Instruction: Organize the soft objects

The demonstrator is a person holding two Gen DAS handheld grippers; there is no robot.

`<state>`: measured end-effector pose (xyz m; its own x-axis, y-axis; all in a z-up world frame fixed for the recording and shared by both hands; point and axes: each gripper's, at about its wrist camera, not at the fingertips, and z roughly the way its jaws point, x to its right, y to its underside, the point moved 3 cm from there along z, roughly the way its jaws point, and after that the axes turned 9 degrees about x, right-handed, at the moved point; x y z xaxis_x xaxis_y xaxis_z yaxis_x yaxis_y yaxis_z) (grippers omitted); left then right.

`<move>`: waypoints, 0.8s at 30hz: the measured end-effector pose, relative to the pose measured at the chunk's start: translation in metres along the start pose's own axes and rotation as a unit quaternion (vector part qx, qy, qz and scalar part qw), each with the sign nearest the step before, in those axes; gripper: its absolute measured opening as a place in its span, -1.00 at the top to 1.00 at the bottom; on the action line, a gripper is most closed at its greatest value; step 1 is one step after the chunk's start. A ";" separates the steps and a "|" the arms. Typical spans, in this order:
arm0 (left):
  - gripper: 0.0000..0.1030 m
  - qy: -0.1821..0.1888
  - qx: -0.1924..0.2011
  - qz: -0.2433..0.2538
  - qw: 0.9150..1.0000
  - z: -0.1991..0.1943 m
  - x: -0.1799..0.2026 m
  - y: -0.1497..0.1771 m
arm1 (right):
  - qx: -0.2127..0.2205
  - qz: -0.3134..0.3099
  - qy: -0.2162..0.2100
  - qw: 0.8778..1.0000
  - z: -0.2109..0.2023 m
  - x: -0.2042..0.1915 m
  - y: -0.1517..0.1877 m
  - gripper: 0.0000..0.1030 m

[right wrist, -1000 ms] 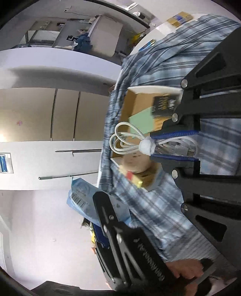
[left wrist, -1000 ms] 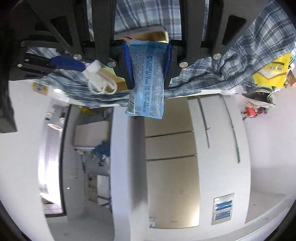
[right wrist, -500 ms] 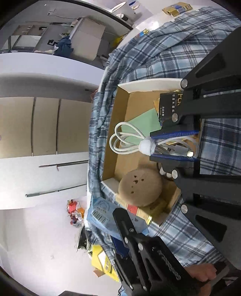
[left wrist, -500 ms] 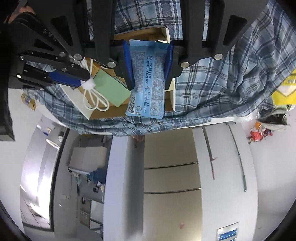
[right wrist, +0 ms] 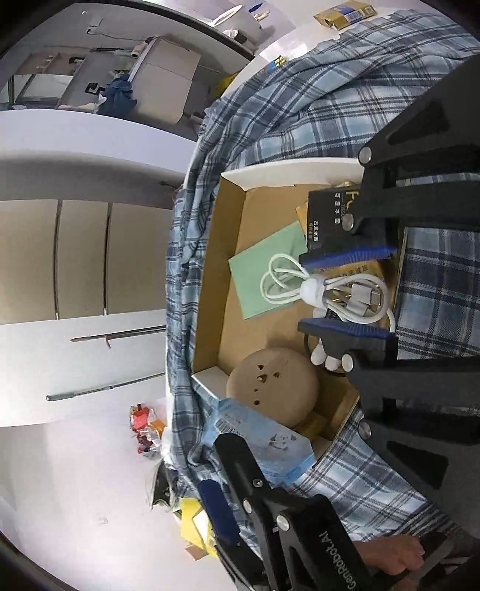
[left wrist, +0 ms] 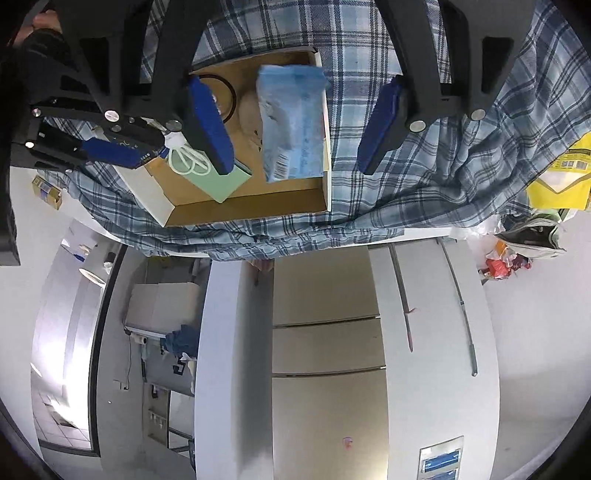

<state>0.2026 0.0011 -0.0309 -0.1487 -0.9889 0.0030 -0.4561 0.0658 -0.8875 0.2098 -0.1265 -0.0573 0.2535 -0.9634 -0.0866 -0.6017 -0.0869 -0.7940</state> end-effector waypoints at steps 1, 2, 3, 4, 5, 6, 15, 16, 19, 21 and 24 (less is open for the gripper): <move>-0.39 0.000 0.002 0.000 1.000 -0.003 0.000 -0.001 | 0.003 0.000 0.000 1.000 -0.003 0.000 -0.001 0.39; -0.39 0.000 0.005 -0.001 1.000 -0.006 0.000 -0.002 | 0.006 0.001 0.001 1.000 -0.006 0.001 -0.002 0.37; -0.39 0.002 0.010 -0.004 1.000 -0.011 0.000 -0.004 | 0.010 0.002 0.002 1.000 -0.010 0.001 -0.004 0.29; -0.39 0.005 0.017 -0.006 1.000 -0.017 0.000 -0.006 | 0.016 0.003 0.001 1.000 -0.016 0.002 -0.006 0.21; -0.39 0.006 0.022 -0.006 1.000 -0.022 0.000 -0.008 | 0.022 0.005 0.001 1.000 -0.021 0.002 -0.007 0.18; -0.39 0.007 0.031 -0.006 0.999 -0.030 0.001 -0.010 | 0.028 0.005 0.001 1.000 -0.026 0.002 -0.008 0.15; -0.71 0.013 0.142 -0.004 0.990 -0.121 0.008 -0.010 | 0.110 0.006 0.008 0.994 -0.099 0.003 -0.004 -0.40; -0.71 0.016 0.146 -0.003 0.989 -0.129 0.009 -0.007 | 0.119 0.011 0.007 0.993 -0.108 0.004 -0.002 -0.51; -0.72 0.022 0.146 -0.002 0.989 -0.147 0.015 0.005 | 0.155 0.026 0.008 0.988 -0.130 0.007 0.008 -0.91; -0.77 0.028 0.164 -0.005 0.986 -0.159 0.018 0.015 | 0.187 0.025 0.020 0.982 -0.145 0.006 0.016 -1.00; -1.00 0.017 0.215 -0.011 0.976 -0.181 0.022 0.030 | 0.213 0.011 0.030 0.977 -0.160 0.001 0.026 -1.00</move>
<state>0.0263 0.0055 0.0261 -0.1748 -0.9841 0.0324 -0.0503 -0.0240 -0.9984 0.0733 -0.1699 0.0187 0.1920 -0.9781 -0.0809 -0.2342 0.0344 -0.9716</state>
